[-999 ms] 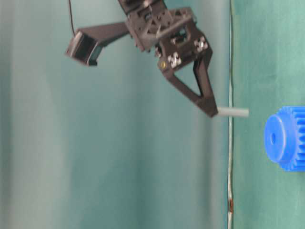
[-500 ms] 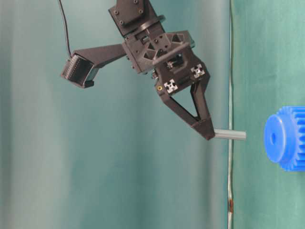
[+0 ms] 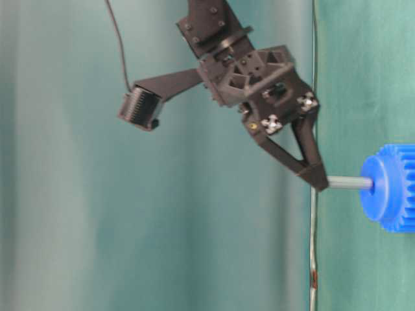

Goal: Insert the shaft placed at a random location into the center hole of the medium gear at another random location.
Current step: 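Lift the shaft and carry it left over the blue gear, then align the held shaft above the gear's center hole, then lower the shaft into the center hole and open the right gripper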

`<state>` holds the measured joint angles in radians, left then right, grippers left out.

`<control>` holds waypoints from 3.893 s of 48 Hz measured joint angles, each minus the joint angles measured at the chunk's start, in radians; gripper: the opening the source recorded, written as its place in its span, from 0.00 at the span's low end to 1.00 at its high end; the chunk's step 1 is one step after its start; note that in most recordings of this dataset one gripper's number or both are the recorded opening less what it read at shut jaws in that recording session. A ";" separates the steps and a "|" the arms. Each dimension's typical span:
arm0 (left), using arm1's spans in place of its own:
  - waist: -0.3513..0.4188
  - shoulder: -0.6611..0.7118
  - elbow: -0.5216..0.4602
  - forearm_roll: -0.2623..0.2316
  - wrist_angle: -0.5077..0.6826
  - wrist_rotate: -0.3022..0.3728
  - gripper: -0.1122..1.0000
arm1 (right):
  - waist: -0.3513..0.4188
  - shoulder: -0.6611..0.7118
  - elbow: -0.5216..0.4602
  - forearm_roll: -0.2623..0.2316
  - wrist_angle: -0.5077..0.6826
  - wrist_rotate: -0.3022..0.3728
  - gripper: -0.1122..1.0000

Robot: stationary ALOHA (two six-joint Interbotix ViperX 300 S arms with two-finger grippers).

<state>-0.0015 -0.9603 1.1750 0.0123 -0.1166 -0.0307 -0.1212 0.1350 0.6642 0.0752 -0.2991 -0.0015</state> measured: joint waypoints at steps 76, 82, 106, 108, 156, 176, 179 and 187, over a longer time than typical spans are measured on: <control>0.002 0.002 0.000 0.000 0.002 0.000 0.10 | 0.002 0.037 -0.002 0.018 -0.054 -0.002 0.22; 0.002 0.000 0.000 0.000 0.002 0.000 0.10 | 0.003 0.038 -0.002 0.021 -0.057 0.000 0.22; 0.000 0.000 0.000 0.000 0.002 0.000 0.10 | 0.011 0.087 -0.006 0.025 -0.069 0.000 0.22; 0.002 0.000 0.002 -0.002 0.002 0.000 0.10 | 0.011 0.091 -0.008 0.025 -0.072 0.000 0.22; 0.002 0.002 0.000 0.000 0.002 0.000 0.10 | 0.017 0.107 -0.011 0.029 -0.072 0.002 0.22; 0.002 0.000 0.000 -0.002 0.002 0.000 0.10 | 0.025 0.109 -0.011 0.041 -0.072 0.003 0.63; 0.002 0.000 0.000 0.000 0.002 0.000 0.10 | 0.026 0.109 -0.012 0.041 -0.072 0.005 0.78; 0.002 0.000 0.000 -0.002 0.009 0.000 0.10 | 0.026 0.109 -0.012 0.043 -0.072 0.005 0.87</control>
<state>0.0000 -0.9603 1.1750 0.0107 -0.1074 -0.0307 -0.0951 0.2439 0.6519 0.1181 -0.3712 0.0031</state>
